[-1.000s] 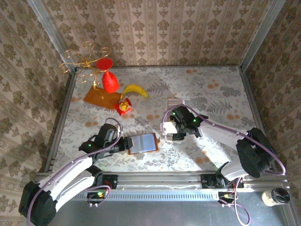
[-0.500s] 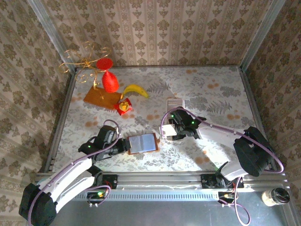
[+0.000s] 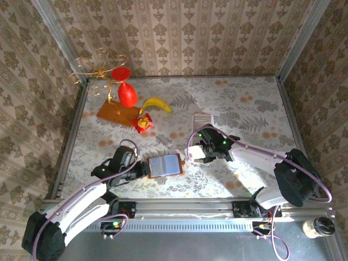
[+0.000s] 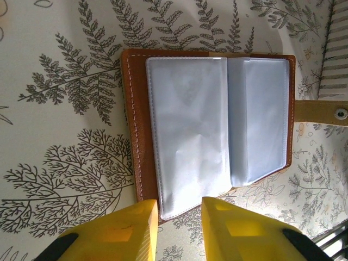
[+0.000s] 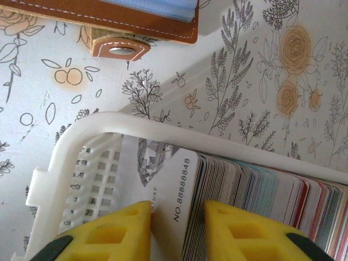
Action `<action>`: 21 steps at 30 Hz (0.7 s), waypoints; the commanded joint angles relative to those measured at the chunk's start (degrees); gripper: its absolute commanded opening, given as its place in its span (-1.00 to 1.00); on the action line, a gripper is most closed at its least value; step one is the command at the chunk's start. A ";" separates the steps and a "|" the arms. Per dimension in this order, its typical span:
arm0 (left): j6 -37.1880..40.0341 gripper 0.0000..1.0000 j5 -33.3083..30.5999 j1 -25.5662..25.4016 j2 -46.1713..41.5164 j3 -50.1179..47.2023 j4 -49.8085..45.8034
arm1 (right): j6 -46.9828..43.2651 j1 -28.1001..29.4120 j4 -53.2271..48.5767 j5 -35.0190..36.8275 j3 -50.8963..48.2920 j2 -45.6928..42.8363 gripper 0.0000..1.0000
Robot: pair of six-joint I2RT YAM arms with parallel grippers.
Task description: Put the credit cards into the card holder
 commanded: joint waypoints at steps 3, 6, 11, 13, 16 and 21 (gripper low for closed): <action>-0.74 -0.46 -0.11 0.50 -0.59 -0.90 0.26 | -0.74 -0.22 -0.56 1.94 -0.40 -1.31 -0.59; -0.66 -0.47 -0.03 0.49 -0.44 -0.86 0.35 | -0.57 -0.22 -0.39 2.44 -0.64 -1.80 -0.63; -0.66 -0.48 0.14 0.49 -0.18 -0.90 0.55 | 0.20 -0.23 -0.65 2.82 -0.82 -4.20 -0.69; -0.65 -0.49 0.14 0.49 0.04 -1.03 0.76 | 0.61 -0.30 -1.00 2.76 -0.82 -4.76 -0.77; -0.40 -0.49 0.90 0.49 0.57 -0.95 1.46 | 0.81 -0.26 -1.09 2.84 -1.16 -5.16 -0.83; -0.41 -0.50 1.19 0.49 0.70 -0.64 1.70 | 1.97 -0.22 -1.44 1.44 -1.45 -6.27 -0.89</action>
